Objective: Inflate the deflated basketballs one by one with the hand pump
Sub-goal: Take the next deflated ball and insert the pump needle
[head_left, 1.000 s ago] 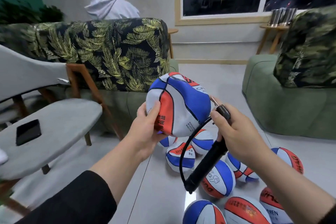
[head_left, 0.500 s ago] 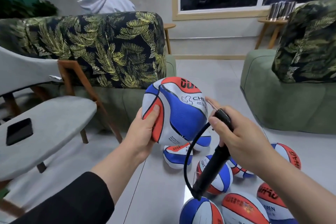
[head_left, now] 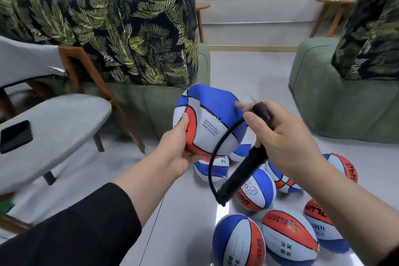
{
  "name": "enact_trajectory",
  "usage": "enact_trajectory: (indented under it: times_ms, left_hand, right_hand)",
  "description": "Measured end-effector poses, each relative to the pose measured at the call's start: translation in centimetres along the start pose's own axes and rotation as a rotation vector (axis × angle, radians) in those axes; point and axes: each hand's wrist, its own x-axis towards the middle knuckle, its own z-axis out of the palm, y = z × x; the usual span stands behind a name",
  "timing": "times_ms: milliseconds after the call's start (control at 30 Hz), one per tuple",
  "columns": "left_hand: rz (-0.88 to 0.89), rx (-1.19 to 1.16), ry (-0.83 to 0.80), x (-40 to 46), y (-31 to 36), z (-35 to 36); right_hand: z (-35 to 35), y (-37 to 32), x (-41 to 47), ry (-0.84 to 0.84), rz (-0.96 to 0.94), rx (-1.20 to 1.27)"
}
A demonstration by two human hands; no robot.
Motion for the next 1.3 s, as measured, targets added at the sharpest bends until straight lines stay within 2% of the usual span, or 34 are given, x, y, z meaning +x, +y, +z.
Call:
enact_trajectory:
  times_ms: [67,133,233,333,833,1300]
  left_hand:
    - [-0.013,-0.038,0.047,0.0,0.3,-0.2]
    - [-0.01,-0.051,0.071,-0.1,0.7,-0.4]
    - [0.02,-0.06,0.081,-0.3,1.0,-0.8]
    - [0.036,-0.069,0.094,-0.6,1.3,-1.4]
    - [0.109,-0.075,0.175,-1.7,2.7,-4.2]
    - [0.228,0.024,0.238,-1.3,2.8,-4.3]
  right_hand:
    - [-0.1,-0.6,0.2,0.0,0.005,0.014]
    - [-0.2,-0.7,0.4,-0.073,0.023,-0.01]
    - [0.4,-0.7,0.3,-0.203,0.039,-0.141]
    - [1.6,-0.8,0.0,-0.265,0.035,-0.282]
    - [4.9,-2.0,0.8,-0.33,0.021,-0.395]
    - [5.1,-2.0,1.3,-0.4,0.073,-0.477]
